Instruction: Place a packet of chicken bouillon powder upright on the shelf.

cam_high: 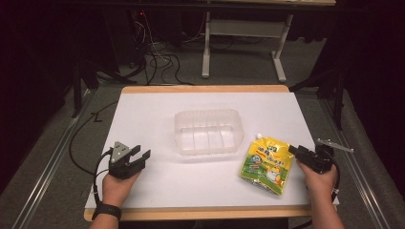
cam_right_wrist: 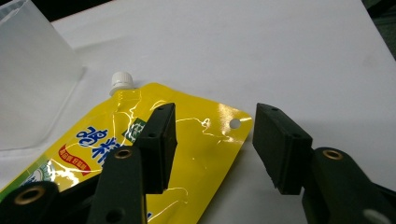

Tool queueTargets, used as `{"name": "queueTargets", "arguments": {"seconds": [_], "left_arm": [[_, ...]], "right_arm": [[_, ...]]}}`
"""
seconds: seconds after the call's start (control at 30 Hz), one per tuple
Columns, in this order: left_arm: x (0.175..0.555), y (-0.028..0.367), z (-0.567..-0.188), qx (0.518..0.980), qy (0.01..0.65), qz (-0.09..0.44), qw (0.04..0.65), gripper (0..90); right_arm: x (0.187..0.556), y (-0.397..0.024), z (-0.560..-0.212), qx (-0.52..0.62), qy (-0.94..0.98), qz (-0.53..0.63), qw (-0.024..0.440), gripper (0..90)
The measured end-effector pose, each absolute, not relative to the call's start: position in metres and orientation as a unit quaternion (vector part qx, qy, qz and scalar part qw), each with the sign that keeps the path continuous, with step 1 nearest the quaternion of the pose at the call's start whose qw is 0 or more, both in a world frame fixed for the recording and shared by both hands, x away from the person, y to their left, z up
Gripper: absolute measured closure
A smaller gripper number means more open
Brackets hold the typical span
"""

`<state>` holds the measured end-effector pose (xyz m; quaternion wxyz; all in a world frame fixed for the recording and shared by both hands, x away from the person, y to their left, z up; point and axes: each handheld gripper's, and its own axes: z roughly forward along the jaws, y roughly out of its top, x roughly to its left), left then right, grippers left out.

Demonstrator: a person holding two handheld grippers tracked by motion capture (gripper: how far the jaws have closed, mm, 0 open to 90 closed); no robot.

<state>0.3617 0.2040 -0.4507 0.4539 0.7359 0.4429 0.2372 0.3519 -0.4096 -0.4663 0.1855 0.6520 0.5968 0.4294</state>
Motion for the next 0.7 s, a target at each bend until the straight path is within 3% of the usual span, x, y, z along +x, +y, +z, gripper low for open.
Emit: {"name": "queueTargets", "arguments": {"seconds": [0.7], "left_arm": [[0.361,0.199,-0.453,0.75,0.431,0.239,0.44,53.2]], "right_arm": [[0.361,-0.417,-0.478,0.678,0.563,0.457,0.116,42.2]]}}
